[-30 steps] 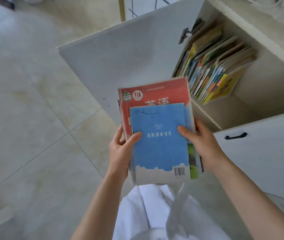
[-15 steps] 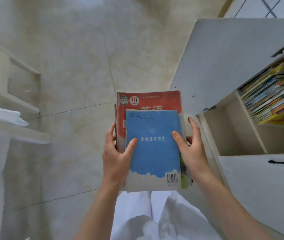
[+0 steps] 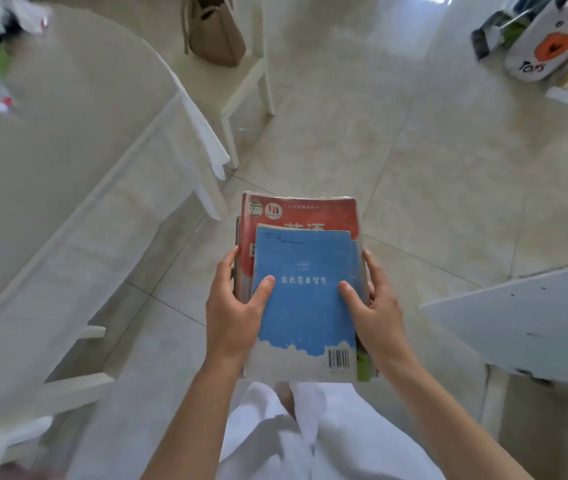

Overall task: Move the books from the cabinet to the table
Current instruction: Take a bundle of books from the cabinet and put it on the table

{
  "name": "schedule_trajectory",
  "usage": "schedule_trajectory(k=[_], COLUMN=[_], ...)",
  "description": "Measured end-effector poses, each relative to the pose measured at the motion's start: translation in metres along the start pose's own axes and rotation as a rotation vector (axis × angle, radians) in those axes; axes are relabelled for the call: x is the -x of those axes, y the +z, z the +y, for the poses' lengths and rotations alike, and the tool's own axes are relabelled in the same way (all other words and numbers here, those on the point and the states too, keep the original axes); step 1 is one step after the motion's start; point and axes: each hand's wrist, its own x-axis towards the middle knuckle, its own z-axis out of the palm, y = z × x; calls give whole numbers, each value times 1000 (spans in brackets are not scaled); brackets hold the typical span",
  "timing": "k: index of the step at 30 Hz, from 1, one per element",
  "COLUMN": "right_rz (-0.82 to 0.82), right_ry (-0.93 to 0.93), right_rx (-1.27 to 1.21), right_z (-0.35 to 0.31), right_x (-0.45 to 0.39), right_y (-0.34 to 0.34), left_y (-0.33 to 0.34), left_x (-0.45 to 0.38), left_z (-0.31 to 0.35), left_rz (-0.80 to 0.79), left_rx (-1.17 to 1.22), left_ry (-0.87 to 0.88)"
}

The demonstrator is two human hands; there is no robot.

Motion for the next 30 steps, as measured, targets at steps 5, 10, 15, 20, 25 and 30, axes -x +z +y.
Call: schedule_trajectory(k=[5, 10, 15, 20, 25, 30], right_rz=[-171, -358, -550, -697, -783, -830], right_ry=[-95, -239, -333, -367, -392, -366], right_rx=[162, 334, 379, 440, 436, 430], right_z=[-48, -94, -125, -140, -152, -183], right_x=[-53, -93, -109, -110, -100, -72], right_y=[37, 89, 147, 207, 275, 386], left_y=[-25, -50, -85, -124, -176, -284], left_x=[-36, -63, -74, -80, -91, -118], left_z=[7, 9, -2, -20, -45, -74], left_rz=[232, 450, 670, 840, 916, 964], left_rx=[30, 65, 45, 42, 58, 69], left_ry=[-37, -91, -153, -202, -243, -246])
